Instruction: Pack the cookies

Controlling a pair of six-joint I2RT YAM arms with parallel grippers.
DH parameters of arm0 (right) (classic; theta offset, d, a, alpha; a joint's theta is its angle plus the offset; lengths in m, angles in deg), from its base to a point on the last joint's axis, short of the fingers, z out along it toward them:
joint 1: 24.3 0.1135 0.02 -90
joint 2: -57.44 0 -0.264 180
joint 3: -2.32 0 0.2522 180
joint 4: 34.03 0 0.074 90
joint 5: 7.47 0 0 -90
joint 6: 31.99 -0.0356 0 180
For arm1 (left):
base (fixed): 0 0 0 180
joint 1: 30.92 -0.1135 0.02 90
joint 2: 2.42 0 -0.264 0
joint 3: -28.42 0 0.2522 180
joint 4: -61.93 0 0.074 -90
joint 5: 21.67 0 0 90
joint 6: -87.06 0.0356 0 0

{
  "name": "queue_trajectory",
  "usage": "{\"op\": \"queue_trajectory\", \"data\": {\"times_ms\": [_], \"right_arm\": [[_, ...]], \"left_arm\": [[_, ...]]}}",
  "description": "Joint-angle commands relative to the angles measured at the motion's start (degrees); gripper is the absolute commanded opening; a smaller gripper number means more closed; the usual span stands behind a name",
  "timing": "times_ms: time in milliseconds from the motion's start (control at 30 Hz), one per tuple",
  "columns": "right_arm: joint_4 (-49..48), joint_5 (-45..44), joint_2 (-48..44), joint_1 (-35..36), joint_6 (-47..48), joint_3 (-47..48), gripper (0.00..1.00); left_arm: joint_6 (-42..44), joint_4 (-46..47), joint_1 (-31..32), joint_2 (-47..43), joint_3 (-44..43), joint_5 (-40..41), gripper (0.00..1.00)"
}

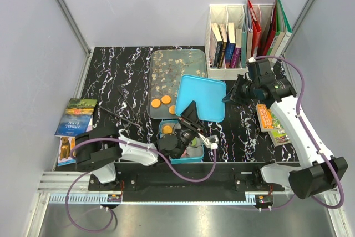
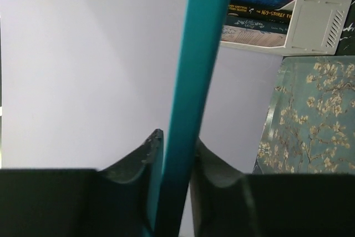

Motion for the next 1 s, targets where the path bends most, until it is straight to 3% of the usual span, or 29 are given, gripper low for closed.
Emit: {"op": "queue_trajectory", "data": {"times_ms": [0, 100, 200, 267, 333, 367, 500, 600, 700, 733, 767, 800, 867, 900, 933, 967], "right_arm": [[-0.32, 1.91, -2.25, 0.67, 0.77, 0.32, 0.0], [-0.41, 1.38, -2.16, 0.67, 0.68, 0.76, 0.0], [-0.84, 1.2, -2.16, 0.58, 0.5, 1.81, 0.14], [-1.11, 1.29, -2.16, 0.67, 0.33, 2.69, 0.34], [-1.2, 1.29, -2.16, 0.58, 0.15, 4.53, 0.47], [-1.11, 0.68, -2.08, 0.67, 0.24, 6.1, 0.62], [-0.93, -0.55, -2.16, 0.67, 0.24, 10.24, 0.86], [-1.28, -2.48, -2.69, 0.67, -0.46, 12.09, 0.93], [-5.05, -4.77, -5.67, 0.67, -2.21, 9.38, 0.93], [-6.37, -5.21, -7.94, 0.67, -2.4, 8.07, 0.92], [-9.25, -6.26, -9.18, 0.67, -2.75, 5.36, 0.91], [-10.85, -6.79, -10.33, 0.67, -3.36, 3.76, 0.9], [-15.23, -7.41, -13.75, 0.67, -3.71, -0.62, 0.88], [-16.39, -7.41, -14.55, 0.67, -4.06, -1.78, 0.88], [-17.36, -7.15, -15.16, 0.67, -4.15, -2.75, 0.87], [-18.67, -6.36, -15.17, 0.58, -4.07, -4.06, 0.86]], "left_arm": [[-0.54, 20.59, -0.21, 0.15, -2.17, 0.85, 0.16], [-0.46, 20.59, -0.21, -0.29, -2.17, 1.11, 0.08], [-0.37, 20.68, -0.12, -1.08, -2.34, 1.64, 0.03], [-0.46, 20.68, -0.12, -1.78, -2.34, 1.99, 0.02], [-0.46, 20.68, -0.12, -2.75, -2.26, 2.6, 0.01], [-0.63, 20.77, -0.12, -3.18, -2.17, 2.78, 0.01], [-1.33, 20.68, -0.12, -5.82, -2.17, 3.66, 0.01], [-3.61, 20.85, -0.12, -7.92, -2.95, 5.68, 0.02], [-10.63, 18.41, -0.12, -13.0, -4.45, 10.33, 0.03], [-17.09, 15.96, -0.12, -15.03, -4.98, 13.47, 0.03], [-21.59, 12.54, -0.12, -17.32, -5.5, 15.16, 0.03], [-26.86, 2.5, -0.12, -22.91, -6.73, 16.65, 0.03], [-49.32, -13.6, -0.65, -29.7, -8.66, 17.38, 0.05], [-58.55, -34.74, -1.34, -36.43, -11.8, 15.28, 0.05], [-76.3, -44.79, -4.22, -39.2, -13.75, 7.52, 0.08], [-83.53, -57.5, -6.6, -41.4, -15.42, 3.26, 0.09]]}}
